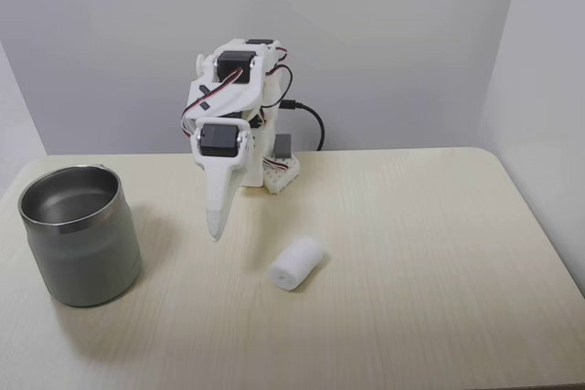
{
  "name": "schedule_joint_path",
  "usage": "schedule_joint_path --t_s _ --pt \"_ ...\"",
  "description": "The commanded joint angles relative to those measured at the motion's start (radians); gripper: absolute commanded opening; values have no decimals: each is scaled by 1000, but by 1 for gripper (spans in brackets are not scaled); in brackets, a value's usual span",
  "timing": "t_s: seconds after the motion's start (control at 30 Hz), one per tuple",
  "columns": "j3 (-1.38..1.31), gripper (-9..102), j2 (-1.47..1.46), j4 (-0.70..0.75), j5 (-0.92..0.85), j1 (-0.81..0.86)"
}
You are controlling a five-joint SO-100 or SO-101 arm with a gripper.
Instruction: Grasp a dressing and put it in the cup.
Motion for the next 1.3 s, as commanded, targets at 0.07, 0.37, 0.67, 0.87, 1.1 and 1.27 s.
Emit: schedule_joint_path --t_s 0.07,0.37,0.67,0.87,1.1,1.27 --pt "8 0 -6 9 -8 -15" --pt "8 0 -6 9 -8 -17" --pt "8 0 -6 9 -8 -17" --pt "61 0 -6 29 -18 -11" --pt "301 0 -8 163 -44 -48" --pt "591 0 124 322 -77 -166"
